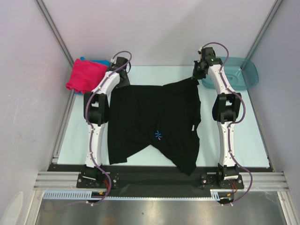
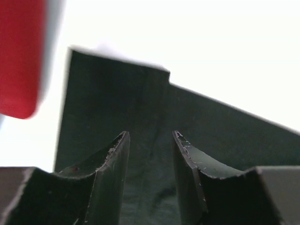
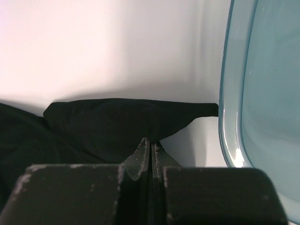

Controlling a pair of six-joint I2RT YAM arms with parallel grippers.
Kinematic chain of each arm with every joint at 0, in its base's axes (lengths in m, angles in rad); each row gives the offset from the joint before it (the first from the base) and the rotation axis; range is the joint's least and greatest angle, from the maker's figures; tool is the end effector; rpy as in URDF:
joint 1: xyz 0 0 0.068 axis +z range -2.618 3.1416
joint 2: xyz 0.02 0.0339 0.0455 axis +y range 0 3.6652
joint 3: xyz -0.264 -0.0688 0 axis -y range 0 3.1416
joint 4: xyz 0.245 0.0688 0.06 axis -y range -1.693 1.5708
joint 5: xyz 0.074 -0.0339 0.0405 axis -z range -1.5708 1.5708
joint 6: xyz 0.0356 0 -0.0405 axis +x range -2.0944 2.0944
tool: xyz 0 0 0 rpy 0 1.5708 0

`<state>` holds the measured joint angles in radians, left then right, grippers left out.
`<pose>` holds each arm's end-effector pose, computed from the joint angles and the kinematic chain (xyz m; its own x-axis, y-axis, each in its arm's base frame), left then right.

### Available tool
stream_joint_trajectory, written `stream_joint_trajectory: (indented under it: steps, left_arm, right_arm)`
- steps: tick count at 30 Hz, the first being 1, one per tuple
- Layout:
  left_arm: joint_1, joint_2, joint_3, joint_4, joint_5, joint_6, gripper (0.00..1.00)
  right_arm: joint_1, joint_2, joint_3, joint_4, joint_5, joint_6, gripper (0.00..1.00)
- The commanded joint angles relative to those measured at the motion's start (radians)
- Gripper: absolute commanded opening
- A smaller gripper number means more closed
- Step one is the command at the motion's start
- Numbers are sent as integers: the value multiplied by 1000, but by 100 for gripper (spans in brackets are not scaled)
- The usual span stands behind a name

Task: Fold and stack the t-shirts
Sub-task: Flatten the tshirt out

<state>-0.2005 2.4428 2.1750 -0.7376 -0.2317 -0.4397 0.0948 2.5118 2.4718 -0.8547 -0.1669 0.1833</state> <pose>0.5234 -0.0980 0.1846 -0.7799 -0.2643 -0.5673 -0.2859 0.9568 -0.0526 0.5458 0.0578 0.2340 -0.7994 0.1045 -0.5916 -0.0520 0.9690 0.2415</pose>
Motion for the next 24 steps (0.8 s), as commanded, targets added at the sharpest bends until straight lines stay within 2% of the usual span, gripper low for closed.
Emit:
stream_joint_trajectory:
  steps: [1, 24]
  left_arm:
    - [6, -30, 86, -8, -98, 36, 47]
    - [-4, 55, 74, 47, -55, 33, 47]
  right_arm:
    - [0, 1, 3, 19, -23, 10, 0]
    - [-1, -2, -8, 19, -25, 15, 0]
